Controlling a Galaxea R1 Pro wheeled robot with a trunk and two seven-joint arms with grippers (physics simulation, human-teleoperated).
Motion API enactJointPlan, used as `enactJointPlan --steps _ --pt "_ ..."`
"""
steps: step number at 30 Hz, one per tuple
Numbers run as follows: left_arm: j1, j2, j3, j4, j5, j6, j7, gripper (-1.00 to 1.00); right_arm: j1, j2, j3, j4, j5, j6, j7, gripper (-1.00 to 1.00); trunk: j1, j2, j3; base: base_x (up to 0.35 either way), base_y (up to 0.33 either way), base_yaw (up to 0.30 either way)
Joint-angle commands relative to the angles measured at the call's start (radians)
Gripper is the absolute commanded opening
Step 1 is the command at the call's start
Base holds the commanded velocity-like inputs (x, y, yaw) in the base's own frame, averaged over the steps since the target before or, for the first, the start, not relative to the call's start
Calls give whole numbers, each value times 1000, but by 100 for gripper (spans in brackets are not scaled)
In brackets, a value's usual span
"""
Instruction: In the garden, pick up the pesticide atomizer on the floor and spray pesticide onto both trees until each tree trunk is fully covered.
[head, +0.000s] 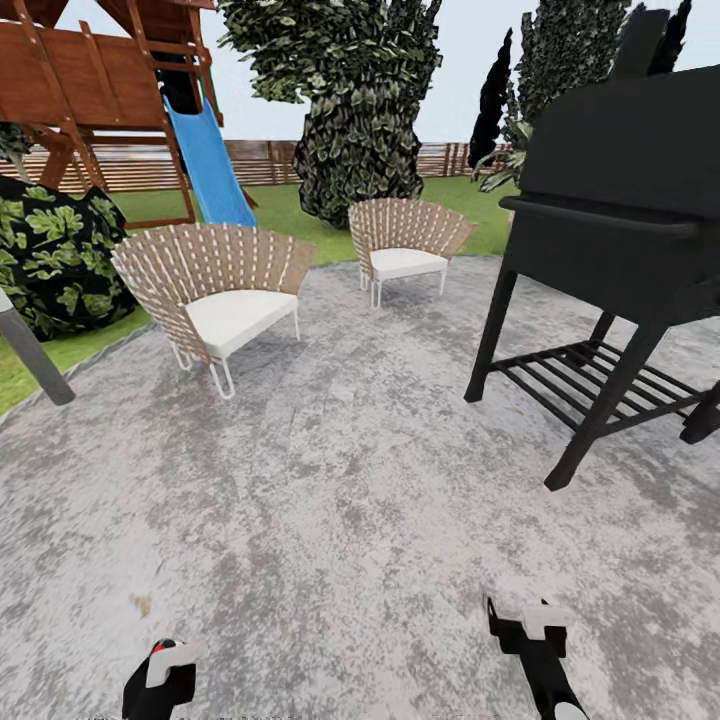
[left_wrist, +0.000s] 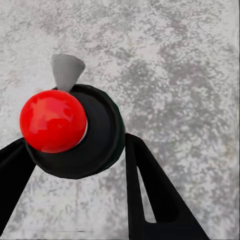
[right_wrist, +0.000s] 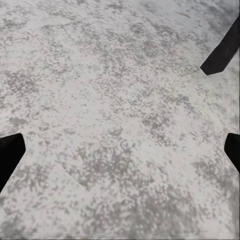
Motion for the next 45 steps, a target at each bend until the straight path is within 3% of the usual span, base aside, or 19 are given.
enactJointPlan --steps 1,8,10,11,20,23,26,29,33,45 --pt "8 0 -4 -1 4 -4 1 -100 0 -3 -1 2 6 -2 -5 100 -1 0 0 -293 -168 -234" --pt "28 -1 -10 0 -5 -5 3 -100 56 -34 -2 3 3 -25 -7 100 -1 0 8 -288 -168 -234" --pt "30 -1 -10 1 -9 -4 3 -100 66 -35 -2 14 3 -32 -7 100 -1 0 10 -281 -169 -234" --pt "71 -3 -10 -2 -12 -7 -1 -100 70 -34 -4 73 -3 -35 -8 100 -1 0 11 -158 -236 -233" --pt "87 2 -10 -1 -11 -9 -4 -100 71 -33 -7 118 -6 -38 -10 100 -1 0 21 -31 -159 -232" --pt "88 0 -11 0 -11 -10 -5 -100 71 -32 -31 120 -8 -38 -11 100 -1 0 24 -1 -16 -232" --pt "88 -1 -12 1 -11 -11 -12 -100 71 -30 -97 121 -9 -37 -11 100 -1 0 27 0 -4 -232" --pt "88 2 -10 1 -12 -8 -105 -100 71 -30 -158 121 -9 -37 -10 100 -1 0 30 0 -1 -232" --pt "89 17 0 1 -9 -4 -184 -100 71 -26 -176 125 -9 -37 -9 100 -1 0 35 0 0 -232" --pt "103 23 5 1 -5 -9 -148 -100 71 -25 -179 139 -10 -36 -8 100 -1 0 45 0 0 -258"
